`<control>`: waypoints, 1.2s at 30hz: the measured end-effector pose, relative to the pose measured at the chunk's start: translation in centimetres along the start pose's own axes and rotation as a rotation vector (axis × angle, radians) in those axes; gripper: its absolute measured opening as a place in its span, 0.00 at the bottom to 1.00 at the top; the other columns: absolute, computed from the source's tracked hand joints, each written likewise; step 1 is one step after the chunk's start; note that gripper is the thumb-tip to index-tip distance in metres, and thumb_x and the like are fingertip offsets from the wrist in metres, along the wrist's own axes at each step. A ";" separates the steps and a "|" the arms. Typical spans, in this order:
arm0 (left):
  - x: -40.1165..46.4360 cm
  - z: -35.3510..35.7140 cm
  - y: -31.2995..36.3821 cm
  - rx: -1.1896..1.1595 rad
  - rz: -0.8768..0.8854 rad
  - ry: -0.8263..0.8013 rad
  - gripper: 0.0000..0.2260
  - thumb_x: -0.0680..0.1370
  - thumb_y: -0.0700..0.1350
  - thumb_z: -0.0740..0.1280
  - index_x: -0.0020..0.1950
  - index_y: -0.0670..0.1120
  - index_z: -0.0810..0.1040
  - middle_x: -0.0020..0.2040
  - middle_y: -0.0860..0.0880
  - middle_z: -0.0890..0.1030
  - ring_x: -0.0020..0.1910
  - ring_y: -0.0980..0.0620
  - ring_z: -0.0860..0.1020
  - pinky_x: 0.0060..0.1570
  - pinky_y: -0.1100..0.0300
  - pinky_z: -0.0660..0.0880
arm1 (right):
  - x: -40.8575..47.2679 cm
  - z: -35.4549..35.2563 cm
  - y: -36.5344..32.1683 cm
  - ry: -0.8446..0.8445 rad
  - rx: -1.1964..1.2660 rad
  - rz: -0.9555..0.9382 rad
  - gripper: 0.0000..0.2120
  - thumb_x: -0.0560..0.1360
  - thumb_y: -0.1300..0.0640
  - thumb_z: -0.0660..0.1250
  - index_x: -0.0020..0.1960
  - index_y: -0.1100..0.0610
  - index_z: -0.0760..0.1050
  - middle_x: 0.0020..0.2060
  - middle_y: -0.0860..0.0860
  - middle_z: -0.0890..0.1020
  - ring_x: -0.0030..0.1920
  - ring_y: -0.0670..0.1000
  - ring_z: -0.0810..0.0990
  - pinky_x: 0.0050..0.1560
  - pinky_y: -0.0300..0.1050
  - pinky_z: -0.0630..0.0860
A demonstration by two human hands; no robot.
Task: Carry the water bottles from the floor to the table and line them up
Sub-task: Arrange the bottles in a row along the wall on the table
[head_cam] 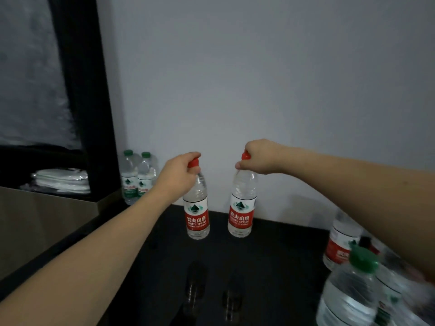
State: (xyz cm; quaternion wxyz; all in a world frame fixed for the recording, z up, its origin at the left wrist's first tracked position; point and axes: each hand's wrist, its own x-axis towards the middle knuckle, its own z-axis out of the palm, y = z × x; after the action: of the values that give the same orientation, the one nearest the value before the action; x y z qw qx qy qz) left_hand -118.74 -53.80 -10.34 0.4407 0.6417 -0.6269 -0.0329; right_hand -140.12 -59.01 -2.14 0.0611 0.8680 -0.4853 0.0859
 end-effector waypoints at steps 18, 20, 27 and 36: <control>12.3 3.1 -16.6 0.143 -0.076 0.052 0.11 0.80 0.44 0.65 0.61 0.51 0.67 0.58 0.45 0.77 0.52 0.48 0.76 0.51 0.53 0.73 | 18.3 11.0 -7.4 0.111 0.197 -0.089 0.20 0.77 0.43 0.65 0.34 0.55 0.65 0.32 0.50 0.71 0.38 0.53 0.72 0.32 0.44 0.63; 13.1 3.5 -17.5 0.144 -0.068 0.077 0.11 0.80 0.44 0.65 0.61 0.50 0.68 0.58 0.44 0.77 0.53 0.46 0.76 0.52 0.51 0.74 | 19.6 11.4 -7.8 0.149 0.197 -0.115 0.21 0.77 0.43 0.65 0.34 0.56 0.66 0.32 0.50 0.71 0.35 0.51 0.71 0.30 0.44 0.62; 15.3 4.4 -19.6 0.140 -0.004 0.139 0.08 0.80 0.42 0.65 0.55 0.52 0.69 0.53 0.46 0.78 0.48 0.48 0.76 0.45 0.54 0.71 | 23.2 14.2 -9.4 0.192 0.209 -0.159 0.20 0.76 0.43 0.66 0.34 0.56 0.66 0.31 0.50 0.73 0.32 0.48 0.71 0.28 0.44 0.62; 16.8 4.1 -22.1 0.148 -0.021 0.197 0.10 0.79 0.41 0.63 0.56 0.54 0.67 0.51 0.48 0.73 0.48 0.48 0.75 0.44 0.53 0.71 | 25.8 16.2 -9.9 0.197 0.271 -0.147 0.20 0.76 0.44 0.66 0.33 0.56 0.68 0.28 0.52 0.74 0.31 0.51 0.74 0.28 0.42 0.67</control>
State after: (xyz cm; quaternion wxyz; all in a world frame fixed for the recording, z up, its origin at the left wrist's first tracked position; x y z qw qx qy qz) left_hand -100.51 -73.85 -17.67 0.4511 0.6792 -0.5744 0.0723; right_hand -116.90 -78.38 -12.82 -0.0028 0.8888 -0.3961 0.2305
